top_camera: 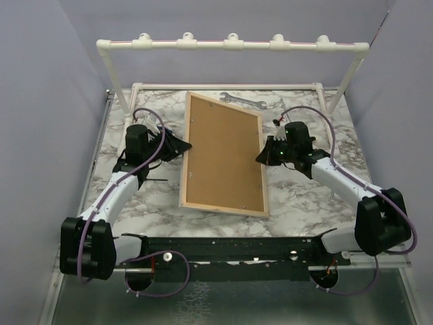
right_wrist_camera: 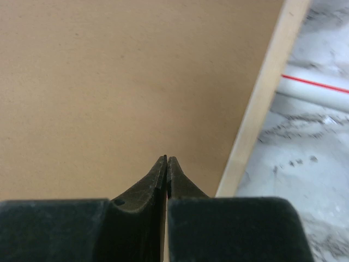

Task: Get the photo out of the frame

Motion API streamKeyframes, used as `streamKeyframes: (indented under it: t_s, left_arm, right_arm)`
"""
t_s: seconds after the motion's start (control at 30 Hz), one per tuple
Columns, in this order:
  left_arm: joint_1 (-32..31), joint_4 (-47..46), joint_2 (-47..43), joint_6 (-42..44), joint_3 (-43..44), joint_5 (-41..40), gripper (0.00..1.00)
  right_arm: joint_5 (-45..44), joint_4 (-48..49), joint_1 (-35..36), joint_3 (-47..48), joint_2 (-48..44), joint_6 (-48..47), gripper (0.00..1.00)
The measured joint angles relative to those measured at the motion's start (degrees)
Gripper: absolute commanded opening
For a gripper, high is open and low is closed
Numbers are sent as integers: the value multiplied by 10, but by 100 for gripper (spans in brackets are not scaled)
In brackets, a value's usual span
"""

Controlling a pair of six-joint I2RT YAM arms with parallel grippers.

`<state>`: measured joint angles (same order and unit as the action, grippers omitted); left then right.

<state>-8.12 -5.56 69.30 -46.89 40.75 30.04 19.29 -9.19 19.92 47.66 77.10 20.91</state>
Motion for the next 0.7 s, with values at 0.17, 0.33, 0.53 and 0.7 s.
streamKeyframes:
  t_s: [0.17,0.33,0.53,0.7]
  left_arm:
    - [0,61,-15,13,39,-2,0]
    - [0,100,-43,11,47,-8,0]
    - [0,144,-62,6,76,-9,0]
    - [0,158,-74,2,103,-9,0]
  right_arm:
    - [-60,-24,67,83,70,0,1]
    - [-169,-71,123,158,123,0,1]
    - [-290,-129,169,212,176,1,0]
    - [-342,-163,206,252,208,0,1]
